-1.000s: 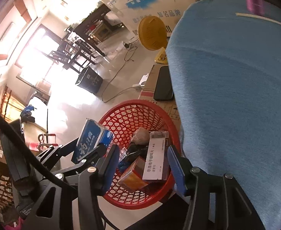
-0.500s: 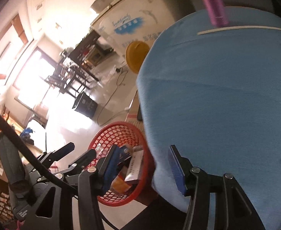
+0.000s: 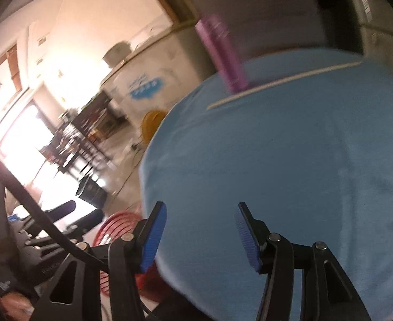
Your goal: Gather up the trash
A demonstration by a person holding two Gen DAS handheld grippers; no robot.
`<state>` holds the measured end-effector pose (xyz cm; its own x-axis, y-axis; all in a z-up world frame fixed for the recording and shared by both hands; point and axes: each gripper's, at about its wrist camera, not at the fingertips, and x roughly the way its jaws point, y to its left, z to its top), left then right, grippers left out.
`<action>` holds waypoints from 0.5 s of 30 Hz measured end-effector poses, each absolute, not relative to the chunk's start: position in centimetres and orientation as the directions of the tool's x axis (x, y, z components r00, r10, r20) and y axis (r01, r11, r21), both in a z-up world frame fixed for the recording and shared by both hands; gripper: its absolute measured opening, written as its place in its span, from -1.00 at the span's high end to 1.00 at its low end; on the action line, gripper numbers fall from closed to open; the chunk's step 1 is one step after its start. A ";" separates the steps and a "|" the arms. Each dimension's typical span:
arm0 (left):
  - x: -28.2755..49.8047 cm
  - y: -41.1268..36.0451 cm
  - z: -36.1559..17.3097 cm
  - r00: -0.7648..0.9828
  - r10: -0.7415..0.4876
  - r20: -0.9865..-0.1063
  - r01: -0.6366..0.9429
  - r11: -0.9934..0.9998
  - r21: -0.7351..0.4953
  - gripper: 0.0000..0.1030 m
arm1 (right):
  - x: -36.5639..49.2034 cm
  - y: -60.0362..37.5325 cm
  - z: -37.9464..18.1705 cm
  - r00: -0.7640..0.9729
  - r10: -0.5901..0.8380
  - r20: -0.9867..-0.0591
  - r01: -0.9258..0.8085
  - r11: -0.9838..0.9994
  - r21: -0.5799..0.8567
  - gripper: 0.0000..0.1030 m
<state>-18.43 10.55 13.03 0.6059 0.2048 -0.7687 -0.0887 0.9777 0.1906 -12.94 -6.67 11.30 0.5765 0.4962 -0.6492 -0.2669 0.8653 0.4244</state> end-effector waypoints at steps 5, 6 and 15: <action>-17.2 7.4 15.3 0.656 0.166 -0.736 -0.047 0.983 0.179 -0.34 | -13.9 -11.0 13.6 0.680 0.385 -0.624 -0.206 0.917 0.341 -0.15; -16.9 6.7 15.7 0.664 0.160 -0.730 -0.042 0.983 0.178 -0.34 | -14.1 -11.7 14.1 0.698 0.362 -0.618 -0.194 0.926 0.323 -0.15; -15.4 1.9 18.4 0.710 0.123 -0.693 0.001 0.984 0.176 -0.35 | -15.7 -15.3 17.1 0.779 0.237 -0.580 -0.135 0.968 0.213 -0.16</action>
<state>-15.42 1.91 18.35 0.7102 0.1233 -0.6932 0.0007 0.9844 0.1758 -15.68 -15.33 17.13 0.7794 0.2368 -0.5800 -0.1353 0.9676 0.2132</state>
